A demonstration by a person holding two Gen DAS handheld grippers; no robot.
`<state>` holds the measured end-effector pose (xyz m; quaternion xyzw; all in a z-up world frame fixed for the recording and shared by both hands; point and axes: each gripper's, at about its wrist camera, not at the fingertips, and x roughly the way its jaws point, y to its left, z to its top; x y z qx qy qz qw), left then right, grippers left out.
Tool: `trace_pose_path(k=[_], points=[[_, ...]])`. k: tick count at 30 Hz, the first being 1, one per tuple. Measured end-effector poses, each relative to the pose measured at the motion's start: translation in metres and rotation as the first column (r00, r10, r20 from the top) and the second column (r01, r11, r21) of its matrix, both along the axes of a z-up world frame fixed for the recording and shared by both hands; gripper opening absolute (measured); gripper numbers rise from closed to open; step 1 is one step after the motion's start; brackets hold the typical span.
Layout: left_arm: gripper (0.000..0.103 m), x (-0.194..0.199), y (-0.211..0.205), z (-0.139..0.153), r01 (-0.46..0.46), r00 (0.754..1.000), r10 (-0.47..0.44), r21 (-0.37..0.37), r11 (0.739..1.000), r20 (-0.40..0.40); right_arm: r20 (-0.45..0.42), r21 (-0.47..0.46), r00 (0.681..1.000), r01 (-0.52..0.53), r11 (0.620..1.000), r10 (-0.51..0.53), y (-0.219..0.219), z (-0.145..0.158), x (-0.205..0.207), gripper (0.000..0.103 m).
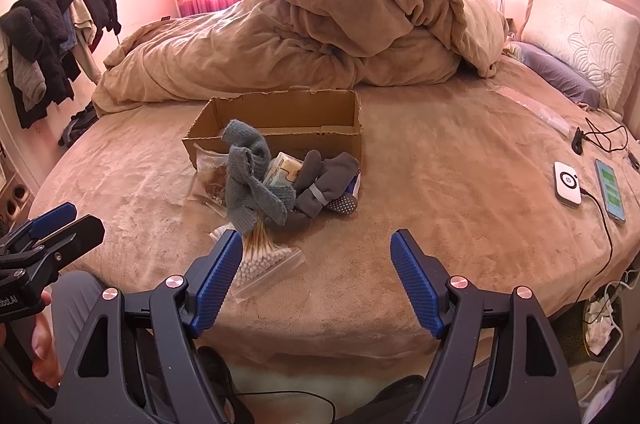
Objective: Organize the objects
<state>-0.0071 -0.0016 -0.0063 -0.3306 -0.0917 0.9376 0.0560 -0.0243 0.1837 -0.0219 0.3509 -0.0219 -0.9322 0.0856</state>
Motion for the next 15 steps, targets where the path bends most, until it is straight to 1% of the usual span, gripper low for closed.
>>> trace_pose_path(k=[11, 15], points=[[0.102, 0.0011, -0.0015, 0.0006, -0.009, 1.000, 0.009, -0.010, 1.000, -0.002, 0.003, -0.004, 1.000, -0.001, 1.000, 0.001, -0.0009, -0.0026, 0.0006, 0.079], [0.102, 0.0009, -0.0045, 0.0007, -0.018, 1.000, 0.018, 0.000, 1.000, -0.001, 0.007, -0.012, 1.000, -0.007, 1.000, 0.007, -0.0019, -0.0049, 0.0005, 0.079]])
